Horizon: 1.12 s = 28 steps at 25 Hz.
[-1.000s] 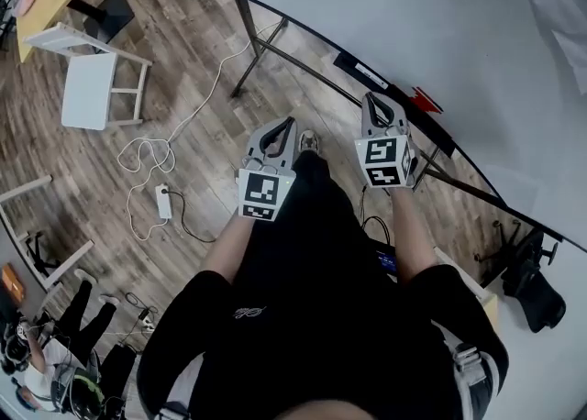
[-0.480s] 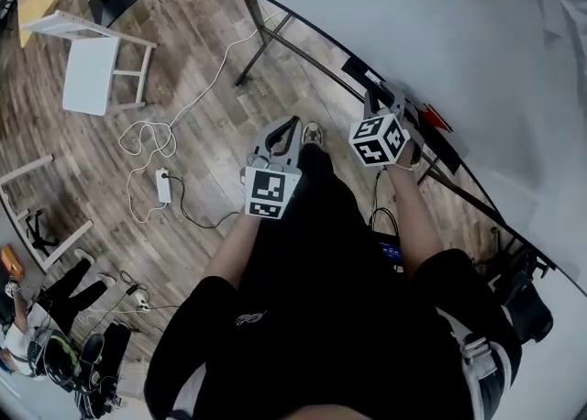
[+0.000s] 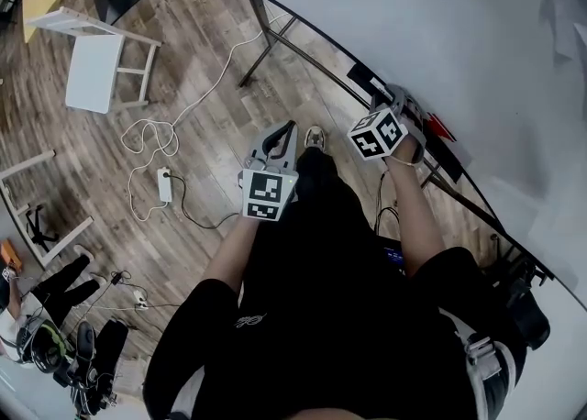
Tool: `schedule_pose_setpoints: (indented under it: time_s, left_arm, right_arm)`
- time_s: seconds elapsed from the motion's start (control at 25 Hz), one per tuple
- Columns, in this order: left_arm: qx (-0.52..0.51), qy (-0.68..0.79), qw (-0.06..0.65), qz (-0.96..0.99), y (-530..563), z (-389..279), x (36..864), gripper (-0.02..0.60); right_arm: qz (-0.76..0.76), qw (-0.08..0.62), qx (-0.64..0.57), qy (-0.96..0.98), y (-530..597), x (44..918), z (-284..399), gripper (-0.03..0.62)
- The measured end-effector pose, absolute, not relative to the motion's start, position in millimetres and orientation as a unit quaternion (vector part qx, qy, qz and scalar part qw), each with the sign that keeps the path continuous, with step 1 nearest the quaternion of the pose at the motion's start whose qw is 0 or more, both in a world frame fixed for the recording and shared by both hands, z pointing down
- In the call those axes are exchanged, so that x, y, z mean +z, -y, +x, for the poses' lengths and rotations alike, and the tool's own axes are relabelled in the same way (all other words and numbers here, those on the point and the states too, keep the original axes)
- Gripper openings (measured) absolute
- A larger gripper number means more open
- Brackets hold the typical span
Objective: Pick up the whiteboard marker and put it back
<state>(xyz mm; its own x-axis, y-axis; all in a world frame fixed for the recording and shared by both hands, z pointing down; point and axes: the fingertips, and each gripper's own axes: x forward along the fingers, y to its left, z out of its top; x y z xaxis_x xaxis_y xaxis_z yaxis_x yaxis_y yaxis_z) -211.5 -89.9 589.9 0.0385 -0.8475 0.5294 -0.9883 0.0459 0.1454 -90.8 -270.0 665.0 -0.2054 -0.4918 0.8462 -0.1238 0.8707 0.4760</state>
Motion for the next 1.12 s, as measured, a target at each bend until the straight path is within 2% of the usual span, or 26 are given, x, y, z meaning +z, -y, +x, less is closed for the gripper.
schedule_pose_setpoints:
  time_s: [0.84,1.12]
  left_arm:
    - [0.14,0.686,0.252,0.668,77.3,-225.3,576.8,0.008]
    - [0.125,0.686,0.252,0.672,59.7,-219.3,569.6,0.008]
  right_arm:
    - [0.19,0.613,-0.168,0.748,271.9,671.9,-93.3,0.054]
    - [0.209,0.58,-0.173,0.768,260.6,647.6,-93.8,0.054]
